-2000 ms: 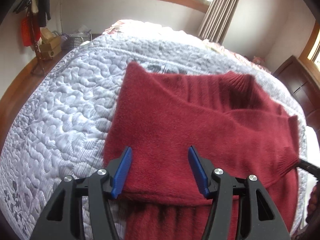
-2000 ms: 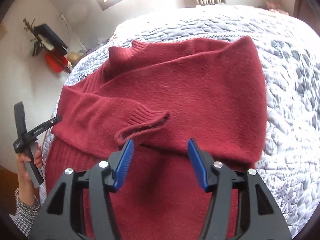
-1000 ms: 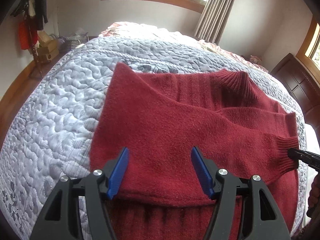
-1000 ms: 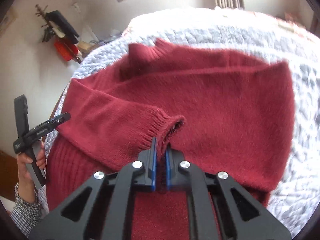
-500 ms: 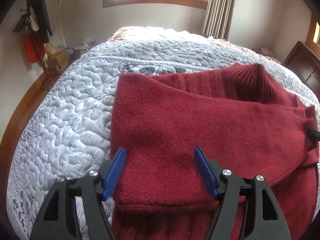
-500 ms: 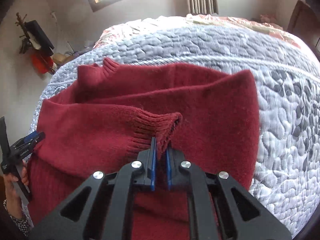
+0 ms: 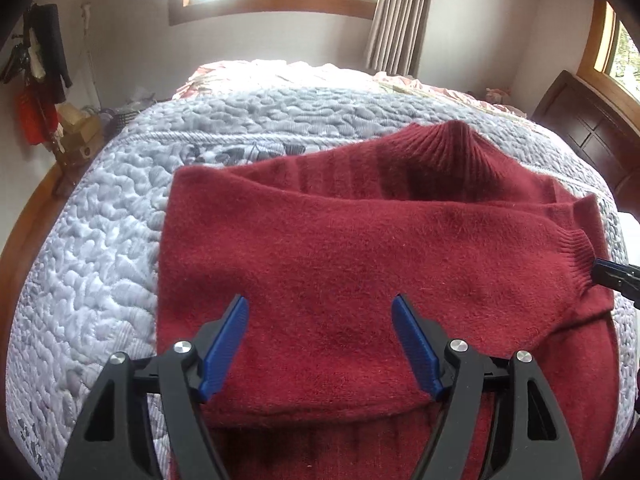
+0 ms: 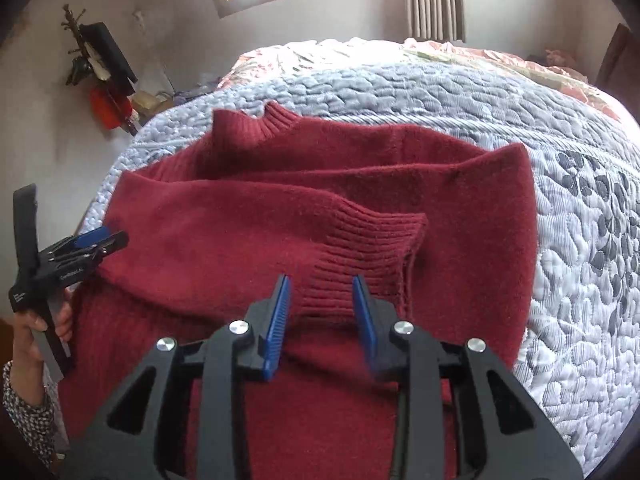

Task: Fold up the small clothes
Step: 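Release the cuff and move both tools to the sweater hem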

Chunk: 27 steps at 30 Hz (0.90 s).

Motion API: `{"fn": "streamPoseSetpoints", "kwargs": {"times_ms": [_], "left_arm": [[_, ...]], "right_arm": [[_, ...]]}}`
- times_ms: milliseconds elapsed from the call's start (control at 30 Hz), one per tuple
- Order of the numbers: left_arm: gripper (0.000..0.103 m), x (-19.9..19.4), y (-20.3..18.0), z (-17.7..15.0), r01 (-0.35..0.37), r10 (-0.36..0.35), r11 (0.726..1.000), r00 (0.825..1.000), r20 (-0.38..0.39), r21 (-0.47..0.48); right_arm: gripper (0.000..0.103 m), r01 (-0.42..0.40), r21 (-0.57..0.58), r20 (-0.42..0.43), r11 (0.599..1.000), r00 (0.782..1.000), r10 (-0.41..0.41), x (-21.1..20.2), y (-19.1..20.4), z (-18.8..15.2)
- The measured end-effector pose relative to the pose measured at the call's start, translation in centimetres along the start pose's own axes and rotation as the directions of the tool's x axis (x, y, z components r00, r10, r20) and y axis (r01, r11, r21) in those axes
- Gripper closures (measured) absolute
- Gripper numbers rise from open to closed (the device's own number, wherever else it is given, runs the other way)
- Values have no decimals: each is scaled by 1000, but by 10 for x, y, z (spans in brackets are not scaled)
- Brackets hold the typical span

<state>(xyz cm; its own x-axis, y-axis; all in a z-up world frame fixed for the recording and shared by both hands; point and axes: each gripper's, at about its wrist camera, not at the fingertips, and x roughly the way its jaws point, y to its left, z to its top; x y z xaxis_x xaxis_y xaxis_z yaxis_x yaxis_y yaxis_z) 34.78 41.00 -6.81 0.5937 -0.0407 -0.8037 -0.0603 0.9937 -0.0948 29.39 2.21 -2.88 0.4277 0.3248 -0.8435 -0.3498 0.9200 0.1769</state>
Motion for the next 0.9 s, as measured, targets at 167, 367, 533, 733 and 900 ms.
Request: {"fn": "streamPoseSetpoints", "kwargs": {"times_ms": [167, 367, 533, 733, 900], "left_arm": [[27, 15, 4, -9, -7, 8, 1000, 1000, -26, 23], [29, -4, 4, -8, 4, -4, 1000, 1000, -15, -12], [28, -21, -2, -19, 38, -38, 999, 999, 20, -7], [25, 7, -9, -33, -21, 23, 998, 1000, -22, 58], [22, 9, -11, -33, -22, 24, 998, 999, -29, 57]], "right_arm": [[71, -11, 51, -41, 999, 999, 13, 20, -13, -7], [64, -32, 87, -20, 996, 999, 34, 4, -10, -10], [58, -85, 73, 14, 994, 996, 84, -10, -2, -16], [61, -59, 108, -58, 992, 996, 65, 23, -11, -25], [60, -45, 93, -48, 995, 998, 49, 24, -7, -25]]}}
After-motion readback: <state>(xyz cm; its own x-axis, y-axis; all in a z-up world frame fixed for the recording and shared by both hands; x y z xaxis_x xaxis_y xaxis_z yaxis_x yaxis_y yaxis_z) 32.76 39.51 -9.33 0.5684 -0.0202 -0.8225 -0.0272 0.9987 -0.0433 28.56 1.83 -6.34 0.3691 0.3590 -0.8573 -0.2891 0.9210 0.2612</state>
